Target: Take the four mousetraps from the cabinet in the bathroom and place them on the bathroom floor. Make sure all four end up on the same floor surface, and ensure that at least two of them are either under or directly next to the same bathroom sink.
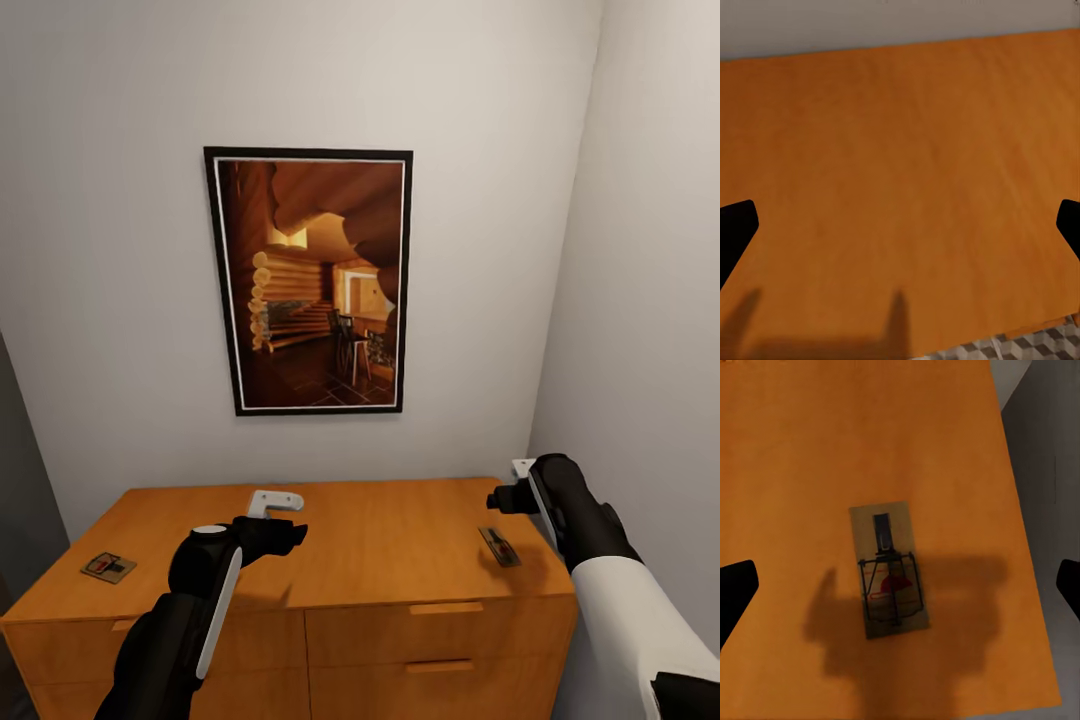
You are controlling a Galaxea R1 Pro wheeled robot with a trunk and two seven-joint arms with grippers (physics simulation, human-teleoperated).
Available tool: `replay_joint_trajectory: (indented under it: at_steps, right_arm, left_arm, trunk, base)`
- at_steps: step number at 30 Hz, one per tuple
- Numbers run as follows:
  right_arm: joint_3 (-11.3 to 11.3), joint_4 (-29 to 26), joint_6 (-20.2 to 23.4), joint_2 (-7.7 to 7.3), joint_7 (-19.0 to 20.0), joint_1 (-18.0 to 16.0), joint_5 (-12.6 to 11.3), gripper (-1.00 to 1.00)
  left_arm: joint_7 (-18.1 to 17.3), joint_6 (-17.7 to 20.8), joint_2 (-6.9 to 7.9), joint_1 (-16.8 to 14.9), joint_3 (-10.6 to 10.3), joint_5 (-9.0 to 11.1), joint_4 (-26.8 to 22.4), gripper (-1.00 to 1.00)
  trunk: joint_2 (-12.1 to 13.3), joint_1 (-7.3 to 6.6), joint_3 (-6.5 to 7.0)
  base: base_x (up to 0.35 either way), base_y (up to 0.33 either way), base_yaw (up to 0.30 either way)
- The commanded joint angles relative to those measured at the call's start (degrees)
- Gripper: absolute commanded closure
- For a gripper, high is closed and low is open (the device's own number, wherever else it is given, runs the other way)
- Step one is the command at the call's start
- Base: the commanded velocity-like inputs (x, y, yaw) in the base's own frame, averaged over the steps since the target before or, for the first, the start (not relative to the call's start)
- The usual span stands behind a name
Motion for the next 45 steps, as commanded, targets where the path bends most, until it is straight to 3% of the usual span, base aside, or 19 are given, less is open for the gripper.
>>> replay_joint_trajectory:
  at_steps: [1,15,25,33,45]
  right_arm:
    - [-0.1,-0.1,0.2,0.04,0.6,-0.1,0.6,-1.00]
    - [0.2,0.0,0.2,0.27,0.6,-0.1,0.6,-1.00]
    - [0.1,5.5,0.2,0.17,0.4,-0.1,0.7,-1.00]
    - [0.0,11.0,-5.5,0.02,0.2,-0.1,0.9,-1.00]
    - [0.0,11.9,-6.8,-0.07,0.4,-0.5,0.9,-1.00]
  left_arm:
    - [-0.5,0.2,-0.02,-0.1,0.0,-0.6,-0.1,-1.00]
    - [-0.5,0.2,-0.02,-0.1,0.0,-0.6,0.0,-1.00]
    - [-0.5,0.2,-0.02,-0.1,0.0,-0.6,0.0,-1.00]
    - [-0.5,0.2,-0.02,-0.1,0.0,-0.6,0.0,-1.00]
    - [-0.5,0.2,-0.02,-0.1,0.0,-0.6,0.0,-1.00]
  trunk:
    - [-0.1,0.03,-0.10]
    - [-0.1,0.03,-0.10]
    - [-0.1,0.03,-0.10]
    - [-0.1,0.03,-0.10]
    - [-0.1,0.03,-0.10]
  base:
    - [0.076,-0.036,0.000]
    - [0.021,-0.010,0.000]
    - [0.001,0.000,0.000]
    - [0.000,0.000,0.000]
    - [0.000,0.000,0.000]
